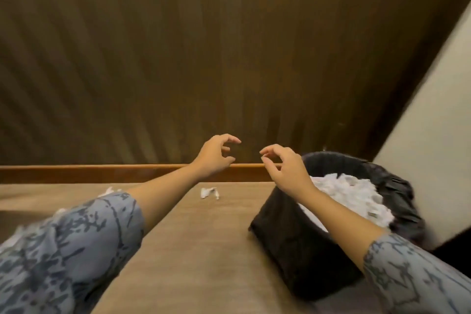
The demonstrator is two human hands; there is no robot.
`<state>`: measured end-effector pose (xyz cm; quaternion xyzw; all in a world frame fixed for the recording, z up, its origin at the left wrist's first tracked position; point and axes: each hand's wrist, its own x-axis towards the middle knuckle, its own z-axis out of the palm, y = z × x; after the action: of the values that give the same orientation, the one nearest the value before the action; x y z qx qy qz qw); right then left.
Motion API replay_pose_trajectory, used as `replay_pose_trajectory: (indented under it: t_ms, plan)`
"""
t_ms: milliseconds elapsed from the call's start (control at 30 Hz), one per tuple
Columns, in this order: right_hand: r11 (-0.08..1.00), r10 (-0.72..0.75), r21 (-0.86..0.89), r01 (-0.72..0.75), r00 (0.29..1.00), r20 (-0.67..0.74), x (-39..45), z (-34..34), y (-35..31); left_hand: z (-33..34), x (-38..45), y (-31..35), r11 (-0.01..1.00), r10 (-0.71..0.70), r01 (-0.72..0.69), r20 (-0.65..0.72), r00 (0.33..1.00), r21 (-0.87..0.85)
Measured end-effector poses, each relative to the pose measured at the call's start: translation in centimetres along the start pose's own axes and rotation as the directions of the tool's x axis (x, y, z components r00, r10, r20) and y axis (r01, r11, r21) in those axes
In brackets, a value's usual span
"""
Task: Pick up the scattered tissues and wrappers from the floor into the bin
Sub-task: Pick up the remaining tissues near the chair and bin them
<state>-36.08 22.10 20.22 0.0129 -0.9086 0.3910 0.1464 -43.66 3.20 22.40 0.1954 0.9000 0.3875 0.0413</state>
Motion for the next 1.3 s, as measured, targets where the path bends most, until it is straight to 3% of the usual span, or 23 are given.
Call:
replay_pose_trajectory:
  t_ms: [167, 300, 500, 567, 667, 733, 800, 900, 1000, 1133, 1200, 1300]
  plan:
    - [0.984, -0.157, 0.119, 0.133, 0.961, 0.229, 1.9, 9.1, -6.7, -9.3, -6.5, -8.4, 0.983, -0.158, 0.17, -0.147, 0.976, 0.068]
    - [0.955, -0.291, 0.166, 0.246, 0.889, 0.353, 1.6, 16.3, -12.3, -14.6, -13.5, -14.8, 0.956, -0.278, 0.294, -0.311, 0.909, 0.005]
    - [0.918, -0.395, 0.211, 0.335, 0.732, 0.555, 0.1, 27.1, -18.7, -17.9, -23.6, -24.4, 0.886, -0.45, 0.46, -0.335, 0.828, -0.053]
    - [0.912, -0.396, 0.193, 0.361, 0.656, 0.643, -0.8, 31.3, -20.4, -18.9, -26.9, -28.0, 0.86, -0.5, 0.503, -0.347, 0.794, -0.088]
    - [0.89, -0.365, 0.145, 0.431, 0.487, 0.794, -2.9, 37.0, -22.3, -19.3, -31.9, -33.3, 0.795, -0.603, 0.577, -0.361, 0.712, -0.189]
    - [0.868, -0.341, 0.13, 0.479, 0.384, 0.858, -4.7, 40.7, -23.0, -18.7, -35.3, -36.9, 0.749, -0.656, 0.625, -0.382, 0.651, -0.22]
    - [0.866, -0.338, 0.157, 0.475, 0.326, 0.883, -6.8, 44.1, -23.5, -17.8, -38.7, -40.1, 0.683, -0.721, 0.675, -0.407, 0.562, -0.278]
    - [0.873, -0.348, 0.198, 0.446, 0.285, 0.893, -10.2, 48.6, -24.5, -16.5, -43.4, -43.4, 0.559, -0.802, 0.753, -0.454, 0.387, -0.346]
    - [0.862, -0.393, 0.255, 0.438, 0.259, 0.883, -13.4, 52.4, -25.6, -13.9, -47.0, -44.9, 0.466, -0.84, 0.828, -0.451, 0.302, -0.313]
    - [0.817, -0.412, 0.254, 0.517, 0.216, 0.885, -15.9, 56.7, -25.7, -10.0, -49.8, -47.6, 0.454, -0.763, 0.884, -0.561, 0.322, -0.11]
    - [0.807, -0.4, 0.235, 0.542, 0.208, 0.893, -16.6, 58.4, -25.6, -9.6, -50.0, -48.3, 0.445, -0.753, 0.887, -0.587, 0.298, -0.121]
    - [0.809, -0.385, 0.224, 0.544, 0.202, 0.9, -17.5, 59.9, -25.1, -9.7, -49.9, -49.0, 0.525, -0.689, 0.836, -0.658, 0.305, -0.163]
